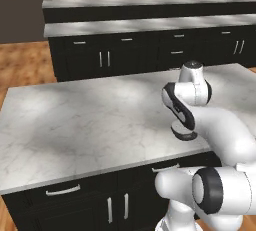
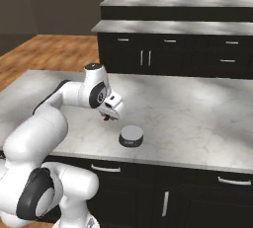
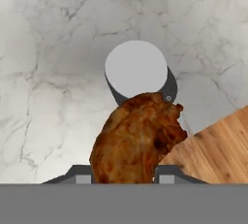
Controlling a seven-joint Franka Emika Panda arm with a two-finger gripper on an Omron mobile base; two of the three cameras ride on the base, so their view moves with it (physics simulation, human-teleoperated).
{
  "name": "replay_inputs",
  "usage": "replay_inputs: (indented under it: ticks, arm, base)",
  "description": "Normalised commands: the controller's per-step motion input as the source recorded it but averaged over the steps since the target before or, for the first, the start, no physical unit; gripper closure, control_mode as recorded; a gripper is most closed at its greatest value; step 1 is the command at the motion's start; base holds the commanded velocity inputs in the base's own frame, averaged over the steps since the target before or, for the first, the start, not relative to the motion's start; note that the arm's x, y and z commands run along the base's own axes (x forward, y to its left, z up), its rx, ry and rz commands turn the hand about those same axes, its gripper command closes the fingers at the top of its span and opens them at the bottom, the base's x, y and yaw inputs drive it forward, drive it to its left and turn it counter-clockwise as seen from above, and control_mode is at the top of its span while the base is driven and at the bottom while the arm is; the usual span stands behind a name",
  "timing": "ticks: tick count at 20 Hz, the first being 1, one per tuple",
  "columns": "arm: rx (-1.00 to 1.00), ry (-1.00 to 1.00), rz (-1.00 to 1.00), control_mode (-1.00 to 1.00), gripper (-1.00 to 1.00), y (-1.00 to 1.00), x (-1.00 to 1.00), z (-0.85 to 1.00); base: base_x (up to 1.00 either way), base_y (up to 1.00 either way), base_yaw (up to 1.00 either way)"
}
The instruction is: Take the chicken drumstick from the fridge and place it on the digital scale on the counter by the fridge. Wait a few seconds for a reading, then move it to the plate on the dining counter.
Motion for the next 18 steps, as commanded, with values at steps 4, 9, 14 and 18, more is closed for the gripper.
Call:
replay_inputs:
  ticks: [4, 9, 14, 18]
  arm:
    - [0.0, 0.03, 0.01, -1.0, 1.0, -0.4, 0.57, -0.78]
    - [0.0, -0.03, 0.02, -1.0, 1.0, -0.25, 0.29, -0.59]
    - [0.0, -0.1, 0.0, -1.0, 1.0, -0.24, 0.17, -0.46]
    - [-0.01, -0.16, 0.0, -1.0, 1.0, -0.22, 0.02, -0.33]
  base:
    - [0.0, 0.0, 0.0]
    - [0.0, 0.0, 0.0]
    - [0.0, 0.0, 0.0]
    - [0.0, 0.0, 0.0]
